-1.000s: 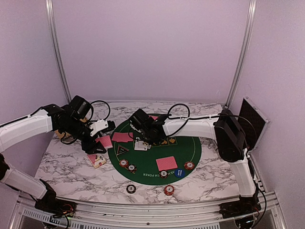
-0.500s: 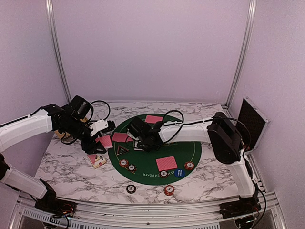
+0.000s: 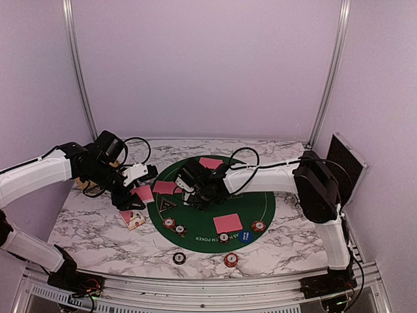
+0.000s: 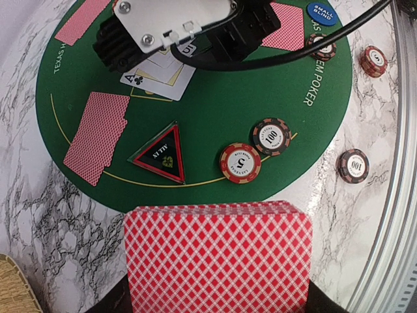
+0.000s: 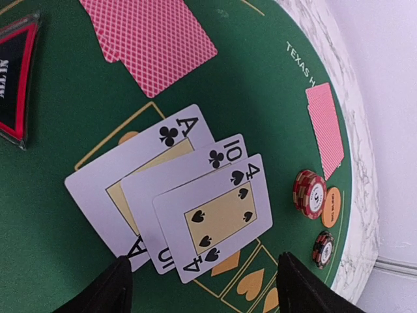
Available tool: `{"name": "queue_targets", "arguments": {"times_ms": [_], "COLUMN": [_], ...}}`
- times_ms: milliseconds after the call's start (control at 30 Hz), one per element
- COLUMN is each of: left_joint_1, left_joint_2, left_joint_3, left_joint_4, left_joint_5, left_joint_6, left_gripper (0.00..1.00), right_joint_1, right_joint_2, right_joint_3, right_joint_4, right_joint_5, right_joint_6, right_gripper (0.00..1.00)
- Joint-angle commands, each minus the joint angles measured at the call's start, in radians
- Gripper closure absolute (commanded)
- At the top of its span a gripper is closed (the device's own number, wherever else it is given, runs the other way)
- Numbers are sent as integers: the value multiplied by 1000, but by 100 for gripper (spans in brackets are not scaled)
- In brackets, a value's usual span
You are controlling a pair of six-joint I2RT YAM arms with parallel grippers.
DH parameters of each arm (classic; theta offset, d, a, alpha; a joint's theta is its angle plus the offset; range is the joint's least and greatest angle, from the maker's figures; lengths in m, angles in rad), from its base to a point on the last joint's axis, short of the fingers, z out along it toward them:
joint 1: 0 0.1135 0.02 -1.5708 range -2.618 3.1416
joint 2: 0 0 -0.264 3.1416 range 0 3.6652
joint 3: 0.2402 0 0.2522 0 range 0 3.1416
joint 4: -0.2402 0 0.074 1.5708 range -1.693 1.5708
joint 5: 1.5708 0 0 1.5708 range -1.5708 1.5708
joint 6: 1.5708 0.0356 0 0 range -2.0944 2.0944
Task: Distribute texas hold em gaming equipment
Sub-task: Pick up the poker card from the face-down deck piles.
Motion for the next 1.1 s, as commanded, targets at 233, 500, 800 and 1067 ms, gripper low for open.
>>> {"name": "queue_targets", "arguments": {"times_ms": [233, 500, 800, 1067], "left_joint_1": [-2, -2, -2, -2], "left_joint_2": [-6, 1, -8, -10], "left_joint_3": [16, 28, 31, 31], "left_joint_4": [0, 0, 0, 4], "left_joint_5": [18, 21, 16, 17], "left_joint_6": [-5, -10, -11, -13], "left_gripper": [99, 99, 99, 99], "right_joint_1": [-133, -153, -141, -104], "right_joint_2": [-256, -241, -205, -141], "right_joint_3": [40, 43, -163, -170], "right_joint_4": [27, 113, 541, 683], "right_joint_5": [-378, -809, -1179, -1270], "right_joint_6": [340, 637, 1075, 1219], "right_gripper": [16, 11, 5, 4]}}
